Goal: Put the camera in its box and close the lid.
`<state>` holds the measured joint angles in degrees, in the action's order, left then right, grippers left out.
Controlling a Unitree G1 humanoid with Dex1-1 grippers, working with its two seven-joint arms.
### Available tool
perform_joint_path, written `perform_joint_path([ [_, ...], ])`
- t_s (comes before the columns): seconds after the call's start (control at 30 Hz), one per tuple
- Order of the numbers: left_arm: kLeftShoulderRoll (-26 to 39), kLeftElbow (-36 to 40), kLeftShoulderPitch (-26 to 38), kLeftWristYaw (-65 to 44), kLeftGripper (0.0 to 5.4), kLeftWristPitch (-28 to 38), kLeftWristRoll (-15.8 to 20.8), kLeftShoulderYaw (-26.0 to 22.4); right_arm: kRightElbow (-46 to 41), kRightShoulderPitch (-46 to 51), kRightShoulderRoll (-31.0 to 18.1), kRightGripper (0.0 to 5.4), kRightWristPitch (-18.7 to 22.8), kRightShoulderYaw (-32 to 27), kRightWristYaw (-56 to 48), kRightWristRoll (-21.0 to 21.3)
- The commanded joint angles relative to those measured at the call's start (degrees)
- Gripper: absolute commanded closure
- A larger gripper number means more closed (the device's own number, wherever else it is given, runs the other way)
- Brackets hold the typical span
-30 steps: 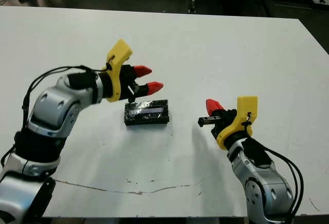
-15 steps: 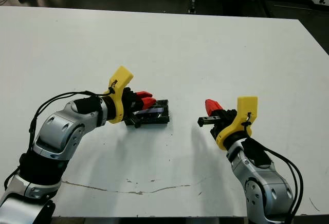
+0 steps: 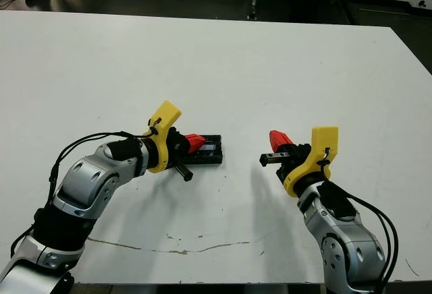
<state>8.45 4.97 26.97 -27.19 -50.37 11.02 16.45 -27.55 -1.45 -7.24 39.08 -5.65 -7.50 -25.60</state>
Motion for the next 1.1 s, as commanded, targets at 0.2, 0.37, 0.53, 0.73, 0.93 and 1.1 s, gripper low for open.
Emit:
perform_joint_path([
  [0.2, 0.21, -4.58, -0.65, 1.57, 5.39, -1.72, -1.42, 2.1, -0.21, 0.56, -0.26, 5.4, 0.94, -0.6, 0.69, -0.17],
  [0.37, 0.6, -2.41, -0.12, 1.14, 5.39, 1.31, 0.75, -2.9, 0.42, 0.75, -0.59, 5.4, -0.85, -0.88, -0.56, -0.27],
  [0.53, 1.06, 5.25, -1.82, 2.8, 5.39, 2.31, 3.84, -10.74, 0.38, 0.65, -0.64, 5.4, -3.2, -1.21, -1.39, 0.02],
  [0.73, 1.57, 13.26, -3.87, 5.29, 5.39, 4.78, 8.54, -21.24, -0.41, -1.25, -0.26, 5.4, -4.7, -2.23, 0.38, 0.83],
  [0.93, 0.88, 18.31, -6.79, 8.75, 5.39, 7.78, 12.72, -29.02, 0.43, -4.35, 0.19, 5.4, -5.96, -2.7, 2.11, 1.53],
  [1.1, -1.17, 20.93, -10.9, 12.62, 5.39, 11.22, 15.32, -32.64, 3.01, -6.91, 0.48, 5.4, -8.29, -2.76, 2.32, 2.43],
])
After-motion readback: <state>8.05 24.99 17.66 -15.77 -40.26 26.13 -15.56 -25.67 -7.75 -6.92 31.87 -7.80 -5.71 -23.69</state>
